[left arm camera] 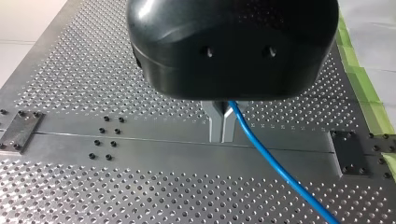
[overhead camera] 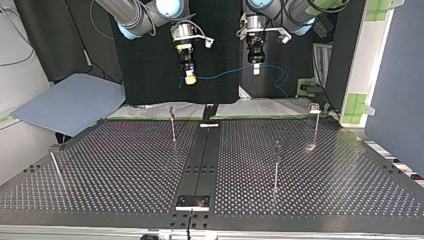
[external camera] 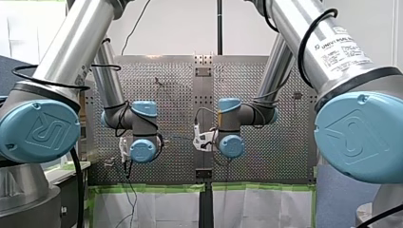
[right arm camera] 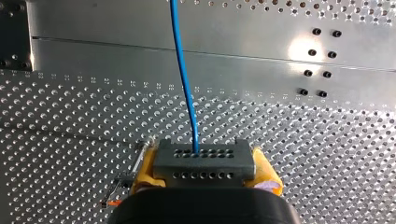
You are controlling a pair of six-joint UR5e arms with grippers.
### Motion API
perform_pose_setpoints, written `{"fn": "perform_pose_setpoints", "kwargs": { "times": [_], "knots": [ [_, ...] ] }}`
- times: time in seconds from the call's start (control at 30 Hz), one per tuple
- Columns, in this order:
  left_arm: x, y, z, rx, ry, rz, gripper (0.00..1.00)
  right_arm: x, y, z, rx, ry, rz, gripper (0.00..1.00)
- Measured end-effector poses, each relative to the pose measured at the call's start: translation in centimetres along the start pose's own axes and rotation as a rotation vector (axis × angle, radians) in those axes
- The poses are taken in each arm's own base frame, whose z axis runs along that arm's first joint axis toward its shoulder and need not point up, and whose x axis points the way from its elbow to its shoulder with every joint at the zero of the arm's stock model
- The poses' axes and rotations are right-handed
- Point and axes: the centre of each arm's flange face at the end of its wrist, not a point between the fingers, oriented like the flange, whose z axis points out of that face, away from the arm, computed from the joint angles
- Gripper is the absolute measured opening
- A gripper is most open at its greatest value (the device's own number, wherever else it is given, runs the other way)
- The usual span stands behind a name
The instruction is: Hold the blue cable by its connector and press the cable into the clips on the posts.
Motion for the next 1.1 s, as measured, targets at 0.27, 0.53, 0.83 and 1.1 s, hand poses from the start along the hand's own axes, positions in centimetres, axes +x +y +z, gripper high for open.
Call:
{"fn": "perform_pose_setpoints", "kwargs": {
  "times": [0.27, 0.53, 0.83, 1.1],
  "knots": [
    [0.0, 0.0, 0.0, 0.000, 0.000, 0.000, 0.01, 0.0, 0.0, 0.0, 0.000, 0.000, 0.000, 0.00],
    [0.0, 0.0, 0.0, 0.000, 0.000, 0.000, 0.01, 0.0, 0.0, 0.0, 0.000, 0.000, 0.000, 0.00],
    [0.9, 0.5, -0.1, -0.006, 0.034, 0.036, 0.01, 0.0, 0.0, 0.0, 0.000, -0.002, -0.001, 0.00],
    [3.4, 1.1, -0.8, -0.009, 0.101, 0.086, 0.01, 0.0, 0.0, 0.0, 0.000, -0.003, -0.001, 0.00]
  ]
}}
